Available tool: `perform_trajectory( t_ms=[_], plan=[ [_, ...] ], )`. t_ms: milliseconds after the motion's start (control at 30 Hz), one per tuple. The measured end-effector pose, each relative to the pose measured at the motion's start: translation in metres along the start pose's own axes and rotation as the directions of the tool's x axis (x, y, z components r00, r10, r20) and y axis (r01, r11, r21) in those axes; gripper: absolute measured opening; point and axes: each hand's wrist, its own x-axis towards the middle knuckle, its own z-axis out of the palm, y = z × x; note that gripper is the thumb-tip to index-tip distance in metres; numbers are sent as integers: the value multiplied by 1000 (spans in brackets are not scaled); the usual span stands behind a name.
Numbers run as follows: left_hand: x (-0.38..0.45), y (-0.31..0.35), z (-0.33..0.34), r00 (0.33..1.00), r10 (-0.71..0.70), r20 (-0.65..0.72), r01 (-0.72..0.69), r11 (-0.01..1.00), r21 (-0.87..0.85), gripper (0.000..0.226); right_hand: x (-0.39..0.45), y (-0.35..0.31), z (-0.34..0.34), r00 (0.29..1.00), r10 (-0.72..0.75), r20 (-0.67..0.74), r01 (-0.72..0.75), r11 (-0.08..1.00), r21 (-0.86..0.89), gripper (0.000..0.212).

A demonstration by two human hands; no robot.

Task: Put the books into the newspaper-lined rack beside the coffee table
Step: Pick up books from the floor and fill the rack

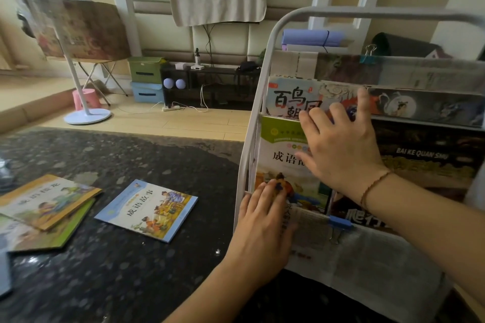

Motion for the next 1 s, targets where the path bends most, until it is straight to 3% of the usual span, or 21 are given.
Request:
perform_trajectory(
  t_ms=[133,233,333,433,500,600,667,733,833,1000],
  plan=[
    [-9,-7,-6,995,76,-61,-80,995,-64,61,-3,-3,-8,1000,26,3,-27,997,70,77],
    [-22,-24,-11,985,127,-115,-139,985,-101,52,-15,-12,-14,986,21,-165,9,984,177,69],
    [-41,-55,-15,975,95,-199,-130,977,-168,42,-39,-46,-20,894,-52,-445,223,913,341,55],
    [-61,-96,-24,984,-34,-174,7,988,-152,39,-57,-101,-22,839,-183,-512,463,735,496,49],
    [-66,-123,-27,985,-174,9,174,984,-40,44,-63,-135,-18,875,-243,-418,465,661,589,51],
    [-63,-165,-31,854,-448,262,373,881,290,69,-67,-180,-12,930,-309,-198,346,557,756,55],
    [-60,-183,-28,788,-538,300,441,833,335,75,-69,-201,-7,940,-338,-49,239,549,801,58],
    [-62,-189,-22,761,-568,313,467,815,345,75,-70,-211,-3,928,-357,104,132,577,806,60],
    [-78,-183,-17,781,-550,295,456,826,332,69,-65,-222,11,872,-411,264,-16,517,856,64],
    [-115,-166,-21,796,-512,324,407,848,340,61,-35,-253,27,795,-448,409,-177,474,863,64]
  ],
)
